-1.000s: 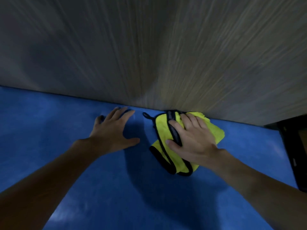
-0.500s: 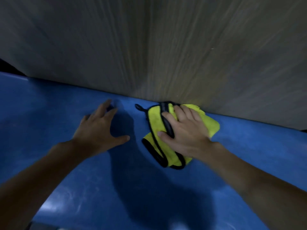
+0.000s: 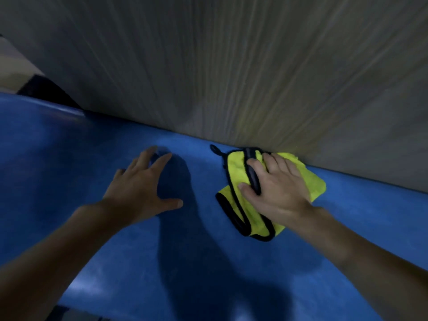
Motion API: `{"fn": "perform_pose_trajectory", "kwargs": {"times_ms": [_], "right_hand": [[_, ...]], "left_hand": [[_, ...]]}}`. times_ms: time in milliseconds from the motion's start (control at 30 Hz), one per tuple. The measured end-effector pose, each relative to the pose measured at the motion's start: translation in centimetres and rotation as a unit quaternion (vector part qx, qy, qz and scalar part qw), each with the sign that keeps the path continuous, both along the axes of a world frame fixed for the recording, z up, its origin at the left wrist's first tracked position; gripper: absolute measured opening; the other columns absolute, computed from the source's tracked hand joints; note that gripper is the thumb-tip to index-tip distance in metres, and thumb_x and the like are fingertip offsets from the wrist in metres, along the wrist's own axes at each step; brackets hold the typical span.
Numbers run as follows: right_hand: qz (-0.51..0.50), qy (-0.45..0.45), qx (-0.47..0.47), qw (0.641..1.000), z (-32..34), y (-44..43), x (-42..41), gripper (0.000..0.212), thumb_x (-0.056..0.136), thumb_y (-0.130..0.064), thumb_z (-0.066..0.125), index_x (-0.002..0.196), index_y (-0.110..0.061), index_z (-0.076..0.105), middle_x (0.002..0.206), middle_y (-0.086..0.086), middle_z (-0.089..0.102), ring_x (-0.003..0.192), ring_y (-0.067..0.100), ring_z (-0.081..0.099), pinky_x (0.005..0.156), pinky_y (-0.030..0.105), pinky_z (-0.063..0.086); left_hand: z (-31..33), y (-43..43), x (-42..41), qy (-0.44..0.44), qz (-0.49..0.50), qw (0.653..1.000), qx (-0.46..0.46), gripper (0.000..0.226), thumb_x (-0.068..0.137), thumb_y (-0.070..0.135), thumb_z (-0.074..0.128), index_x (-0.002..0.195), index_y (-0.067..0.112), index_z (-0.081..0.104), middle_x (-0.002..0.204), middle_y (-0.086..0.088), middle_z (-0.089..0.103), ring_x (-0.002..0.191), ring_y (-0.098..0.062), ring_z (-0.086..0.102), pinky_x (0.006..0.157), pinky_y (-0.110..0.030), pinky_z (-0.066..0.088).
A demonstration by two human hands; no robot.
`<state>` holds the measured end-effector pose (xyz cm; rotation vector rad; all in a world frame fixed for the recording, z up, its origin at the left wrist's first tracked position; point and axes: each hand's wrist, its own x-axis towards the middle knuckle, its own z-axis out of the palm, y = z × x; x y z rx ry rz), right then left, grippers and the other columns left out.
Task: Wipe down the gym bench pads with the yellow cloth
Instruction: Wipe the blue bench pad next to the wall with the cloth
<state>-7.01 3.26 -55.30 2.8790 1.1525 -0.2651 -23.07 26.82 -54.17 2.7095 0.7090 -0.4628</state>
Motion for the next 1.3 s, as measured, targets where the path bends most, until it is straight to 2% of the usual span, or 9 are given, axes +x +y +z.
{"fn": "perform_pose_trajectory", "kwargs": {"times_ms": [100,233,467,600,733,833,1000,1133,1300], "right_hand": [[0.034,0.004,0.001,0.999,-0.6,3.4,-0.9,0.075,0.086,-0.071,0.018,0.145,-0.029,0.037,0.149,0.009,0.041,0.14,0.027,0.03,0.117,0.04,0.017],[0.072,0.014,0.019,0.997,-0.5,0.5,0.2,0.072,0.089,-0.071,0.025,0.142,-0.027,0.047,0.149,0.012,0.044,0.139,0.029,0.038,0.114,0.04,0.024],[0.027,0.007,-0.018,0.999,-0.1,5.8,-2.5,0.082,0.084,-0.071,0.01,0.148,-0.027,0.036,0.158,0.012,0.031,0.147,0.027,0.023,0.12,0.039,0.011],[0.095,0.016,0.009,0.995,-0.4,14.2,-4.9,0.076,0.088,-0.07,0.015,0.15,-0.029,0.026,0.161,0.013,0.022,0.148,0.028,0.015,0.12,0.039,0.005],[0.145,0.03,0.02,0.989,-0.7,15.8,-4.7,0.075,0.089,-0.071,0.017,0.15,-0.03,0.031,0.16,0.012,0.024,0.147,0.026,0.019,0.119,0.034,0.005],[0.137,0.022,0.019,0.99,-0.6,13.9,-4.6,0.075,0.089,-0.072,0.019,0.146,-0.029,0.042,0.158,0.012,0.031,0.146,0.026,0.027,0.117,0.033,0.009],[0.125,0.02,-0.003,0.992,-0.2,19.3,-6.8,0.084,0.084,-0.072,0.007,0.152,-0.027,0.03,0.16,0.012,0.024,0.148,0.025,0.018,0.121,0.037,0.008],[0.171,0.019,0.012,0.985,-0.5,26.6,-8.9,0.081,0.087,-0.072,0.009,0.154,-0.028,0.021,0.16,0.015,0.023,0.147,0.028,0.017,0.121,0.037,0.007],[0.211,0.003,0.017,0.977,-1.1,25.8,-8.6,0.081,0.089,-0.074,0.01,0.153,-0.029,0.03,0.16,0.015,0.026,0.147,0.028,0.023,0.119,0.037,0.01]], "left_hand": [[0.0,1.9,-1.3,0.0,0.04,0.999,-0.004,0.117,0.066,0.074,0.071,0.158,0.033,0.012,0.164,0.001,-0.013,0.152,-0.024,-0.006,0.12,-0.051,0.017],[0.1,3.4,-2.6,0.054,0.073,0.996,0.005,0.107,0.056,0.094,0.055,0.143,0.064,0.0,0.163,0.005,-0.01,0.151,-0.029,-0.008,0.108,-0.075,0.021],[0.6,6.5,-4.8,0.001,0.055,0.998,0.0,0.107,0.072,0.073,0.069,0.154,0.047,0.007,0.164,0.016,0.005,0.15,-0.016,0.008,0.108,-0.056,0.027],[0.4,8.9,-7.1,-0.048,0.083,0.995,-0.031,0.105,0.076,0.055,0.078,0.157,0.034,0.015,0.164,0.004,0.005,0.151,-0.021,0.01,0.118,-0.047,0.024],[0.5,12.0,-9.2,0.033,0.152,0.988,0.011,0.113,0.07,0.073,0.071,0.156,0.044,0.002,0.166,0.0,-0.012,0.153,-0.027,-0.013,0.116,-0.064,0.013],[0.7,13.8,-11.2,0.05,0.144,0.988,-0.009,0.115,0.067,0.08,0.067,0.155,0.048,0.002,0.167,0.005,-0.008,0.153,-0.023,-0.006,0.114,-0.061,0.025],[0.9,16.2,-13.1,-0.001,0.106,0.994,0.005,0.107,0.071,0.068,0.074,0.157,0.04,0.015,0.162,0.018,0.012,0.145,-0.016,0.016,0.104,-0.049,0.035],[0.5,18.6,-14.9,-0.053,0.161,0.985,-0.028,0.111,0.06,0.071,0.072,0.155,0.035,0.028,0.159,0.004,0.022,0.147,-0.022,0.021,0.109,-0.053,0.035],[0.1,21.6,-18.4,0.02,0.256,0.967,-0.003,0.114,0.063,0.078,0.071,0.153,0.052,0.006,0.165,0.0,-0.001,0.153,-0.021,-0.003,0.114,-0.062,0.024]]}}
